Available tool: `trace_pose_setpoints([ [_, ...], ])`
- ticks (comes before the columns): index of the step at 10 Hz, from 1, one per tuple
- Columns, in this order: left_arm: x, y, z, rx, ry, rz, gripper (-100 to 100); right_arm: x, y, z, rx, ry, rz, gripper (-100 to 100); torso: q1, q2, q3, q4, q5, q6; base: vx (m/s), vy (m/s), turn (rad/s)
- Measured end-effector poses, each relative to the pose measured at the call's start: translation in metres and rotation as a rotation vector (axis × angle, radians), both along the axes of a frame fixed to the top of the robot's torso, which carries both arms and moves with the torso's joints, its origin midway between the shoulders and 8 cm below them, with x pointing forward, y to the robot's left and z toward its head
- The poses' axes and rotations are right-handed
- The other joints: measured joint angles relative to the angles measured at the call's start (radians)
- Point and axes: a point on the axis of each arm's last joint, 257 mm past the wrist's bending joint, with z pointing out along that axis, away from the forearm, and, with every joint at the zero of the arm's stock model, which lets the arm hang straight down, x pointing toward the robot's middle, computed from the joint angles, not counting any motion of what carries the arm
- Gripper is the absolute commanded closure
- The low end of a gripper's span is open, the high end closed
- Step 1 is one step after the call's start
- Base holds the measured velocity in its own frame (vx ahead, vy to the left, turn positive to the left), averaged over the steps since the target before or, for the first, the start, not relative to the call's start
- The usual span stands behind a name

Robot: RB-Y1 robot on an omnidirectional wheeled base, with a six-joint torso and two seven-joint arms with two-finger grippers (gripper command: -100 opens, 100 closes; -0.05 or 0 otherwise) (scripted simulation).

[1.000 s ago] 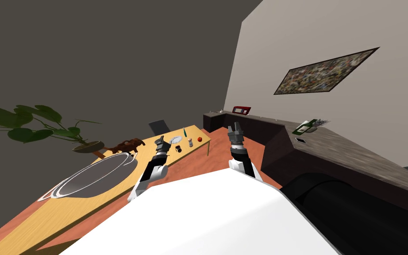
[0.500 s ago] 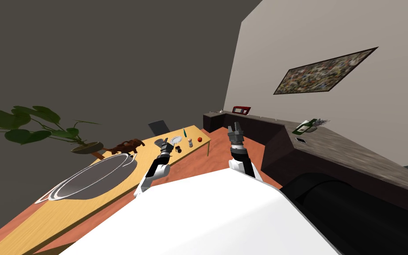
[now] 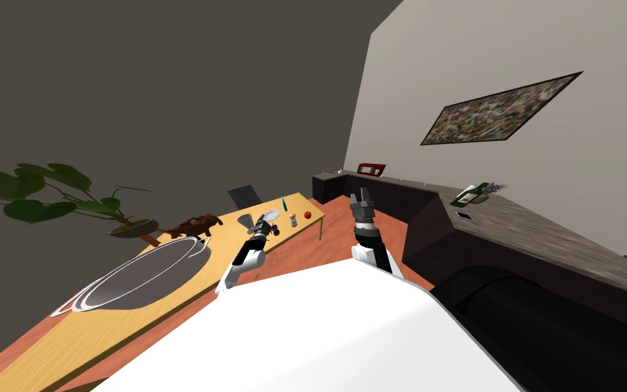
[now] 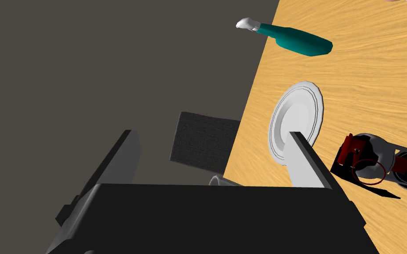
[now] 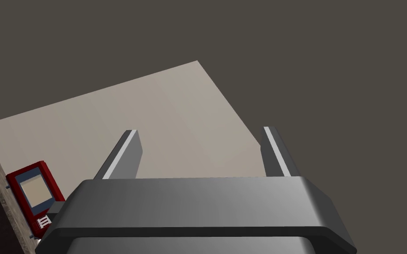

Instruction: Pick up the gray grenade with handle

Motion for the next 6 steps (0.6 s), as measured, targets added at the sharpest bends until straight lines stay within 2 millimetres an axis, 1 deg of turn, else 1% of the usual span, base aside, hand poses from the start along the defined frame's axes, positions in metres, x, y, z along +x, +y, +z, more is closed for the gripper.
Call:
trace_pose_setpoints([
  [1,0.002,-0.004,-0.013,-0.007,0.036,-0.009,-100,0.0,0.0,0.0,0.0,0.0,0.0,0,0.0,0.0,0.0,0.0,0.0,0.0,0.02,0.024,-0.001],
  [6,0.005,-0.021,-0.052,-0.027,0.167,-0.042,-100,0.0,0.0,0.0,0.0,0.0,0.0,0,0.0,0.0,0.0,0.0,0.0,0.0,0.022,0.029,0.001],
])
